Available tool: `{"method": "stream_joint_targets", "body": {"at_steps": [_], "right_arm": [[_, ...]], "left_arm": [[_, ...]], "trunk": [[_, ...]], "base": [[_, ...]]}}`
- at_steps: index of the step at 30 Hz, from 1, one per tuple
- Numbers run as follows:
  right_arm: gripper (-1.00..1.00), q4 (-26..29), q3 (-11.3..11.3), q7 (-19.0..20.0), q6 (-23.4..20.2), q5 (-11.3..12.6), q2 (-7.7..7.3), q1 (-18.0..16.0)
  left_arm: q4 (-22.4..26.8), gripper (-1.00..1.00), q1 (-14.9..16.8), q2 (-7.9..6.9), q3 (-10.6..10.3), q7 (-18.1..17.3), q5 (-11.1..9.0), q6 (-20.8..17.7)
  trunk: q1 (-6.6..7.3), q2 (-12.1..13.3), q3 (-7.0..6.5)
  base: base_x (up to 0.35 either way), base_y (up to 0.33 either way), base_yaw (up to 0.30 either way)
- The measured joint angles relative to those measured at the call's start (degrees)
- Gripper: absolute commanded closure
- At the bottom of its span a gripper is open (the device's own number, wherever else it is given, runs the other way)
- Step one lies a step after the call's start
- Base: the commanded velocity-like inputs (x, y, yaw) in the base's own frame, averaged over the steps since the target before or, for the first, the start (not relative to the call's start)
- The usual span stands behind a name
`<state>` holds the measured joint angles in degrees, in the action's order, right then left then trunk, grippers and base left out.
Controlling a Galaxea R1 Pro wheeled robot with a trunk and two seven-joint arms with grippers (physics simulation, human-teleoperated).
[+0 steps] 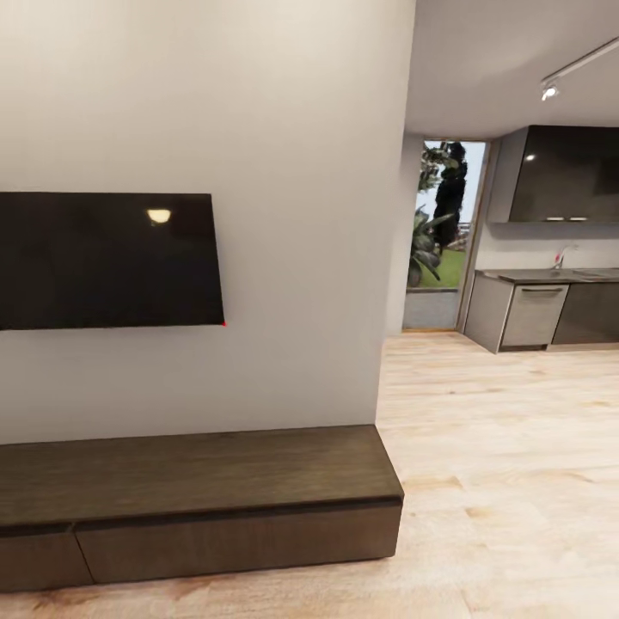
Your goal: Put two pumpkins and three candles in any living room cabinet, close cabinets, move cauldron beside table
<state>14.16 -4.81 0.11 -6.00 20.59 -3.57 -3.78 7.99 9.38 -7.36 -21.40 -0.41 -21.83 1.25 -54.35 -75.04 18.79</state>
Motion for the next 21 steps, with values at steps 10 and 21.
{"method": "stream_joint_targets", "body": {"at_steps": [10, 21], "right_arm": [[-1.0, 0.1, -0.2, 2.4, -0.1, 0.1, 0.03, 0.0], [-1.0, -0.1, -0.1, 2.5, -0.1, 0.3, 0.14, 0.0]], "left_arm": [[-0.2, -1.0, 0.0, 0.08, 0.1, 0.5, -0.1, 0.0], [-0.2, -1.0, 0.0, 0.09, 0.1, 0.6, -0.2, -0.1]], "trunk": [[0.0, 0.0, 0.0], [0.0, 0.0, 0.0]], "base": [[0.0, 0.0, 0.0], [0.0, 0.0, 0.0]]}}
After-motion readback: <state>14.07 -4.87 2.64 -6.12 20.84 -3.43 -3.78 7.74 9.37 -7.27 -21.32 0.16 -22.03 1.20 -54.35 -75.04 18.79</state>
